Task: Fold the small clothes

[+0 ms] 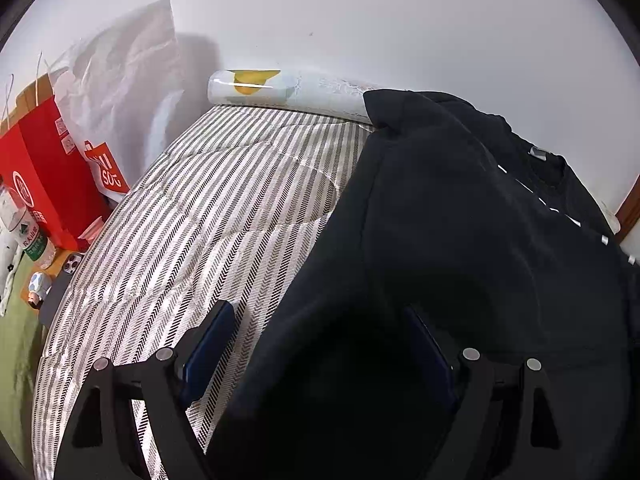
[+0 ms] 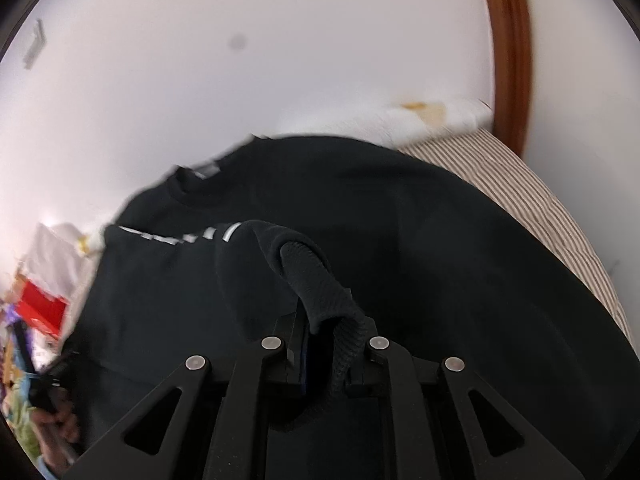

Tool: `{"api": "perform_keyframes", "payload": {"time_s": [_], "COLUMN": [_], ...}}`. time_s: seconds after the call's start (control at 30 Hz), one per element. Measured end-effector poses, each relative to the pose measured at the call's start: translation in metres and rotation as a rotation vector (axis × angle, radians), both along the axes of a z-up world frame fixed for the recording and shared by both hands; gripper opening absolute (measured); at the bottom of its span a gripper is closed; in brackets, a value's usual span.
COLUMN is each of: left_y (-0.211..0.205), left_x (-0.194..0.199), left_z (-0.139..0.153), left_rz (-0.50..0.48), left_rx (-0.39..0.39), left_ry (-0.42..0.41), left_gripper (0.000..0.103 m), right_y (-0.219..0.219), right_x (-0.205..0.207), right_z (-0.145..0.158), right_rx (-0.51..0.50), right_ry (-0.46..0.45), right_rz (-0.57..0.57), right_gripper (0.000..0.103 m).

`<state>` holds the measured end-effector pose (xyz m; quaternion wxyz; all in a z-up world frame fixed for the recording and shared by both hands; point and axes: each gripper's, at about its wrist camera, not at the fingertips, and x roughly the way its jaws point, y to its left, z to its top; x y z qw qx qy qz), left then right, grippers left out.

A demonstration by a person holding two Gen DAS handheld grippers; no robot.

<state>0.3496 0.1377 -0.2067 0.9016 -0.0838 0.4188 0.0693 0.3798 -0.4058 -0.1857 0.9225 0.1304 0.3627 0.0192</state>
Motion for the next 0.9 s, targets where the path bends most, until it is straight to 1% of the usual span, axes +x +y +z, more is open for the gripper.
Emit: {"api": "perform_keyframes", "payload": {"time_s": [0.03,0.1,0.17,0.23,0.3,0.37,0.43,0.47,0.5,0.57,0.63,0.73,0.8,0.83,0.9], "left_y": [0.001,0.002,0.001,0.000,-0.002,-0.002,0.001,0.003,0.005,0.011,0.014,0.016,0.018,0.019,0.021], "left_x": [0.000,-0.001,-0.001,-0.002,-0.003,-0.006,-0.013,-0.016,-0.020,-0.031,-0.040,-0.047,-0.044,-0.039,-0.031], "left_z": [0.000,0.000,0.000,0.001,0.004,0.008,0.014,0.016,0.018,0.020,0.021,0.021,0.018,0.016,0.015], "left_rz": [0.002,0.003,0.004,0.003,0.000,-0.006,-0.017,-0.021,-0.023,-0.029,-0.058,-0.099,-0.113,-0.121,-0.132], "left_rx": [-0.003,-0.007,-0.003,0.008,0.019,0.024,0.018,0.017,0.019,0.026,0.037,0.095,0.113,0.109,0.096], "left_ry": [-0.001,0.000,-0.001,-0.003,-0.007,-0.013,-0.026,-0.026,-0.024,-0.015,-0.013,-0.019,-0.015,-0.008,-0.001], "left_gripper": [0.085,0.085,0.085,0.085,0.085,0.085,0.085,0.084,0.084,0.083,0.083,0.083,0.082,0.080,0.070], "right_y": [-0.001,-0.004,-0.006,-0.004,-0.002,0.007,0.022,0.033,0.044,0.076,0.112,0.166,0.195,0.209,0.239], "right_x": [0.002,0.001,-0.007,-0.019,-0.030,-0.035,-0.036,-0.033,-0.026,-0.011,0.007,0.040,0.058,0.066,0.084], "right_z": [-0.006,-0.010,-0.005,0.005,0.017,0.034,0.049,0.054,0.058,0.065,0.068,0.066,0.063,0.061,0.057], "right_rx": [-0.022,-0.049,-0.087,-0.139,-0.179,-0.208,-0.206,-0.193,-0.180,-0.170,-0.173,-0.134,-0.105,-0.097,-0.093], "right_ry": [0.032,0.057,0.042,0.017,-0.016,-0.050,-0.090,-0.102,-0.110,-0.126,-0.147,-0.158,-0.153,-0.153,-0.148], "right_rz": [-0.018,-0.041,-0.068,-0.090,-0.099,-0.079,-0.027,0.008,0.048,0.144,0.232,0.338,0.392,0.417,0.455], "right_gripper": [0.017,0.021,0.023,0.027,0.038,0.042,0.049,0.055,0.057,0.057,0.059,0.059,0.059,0.059,0.059]}}
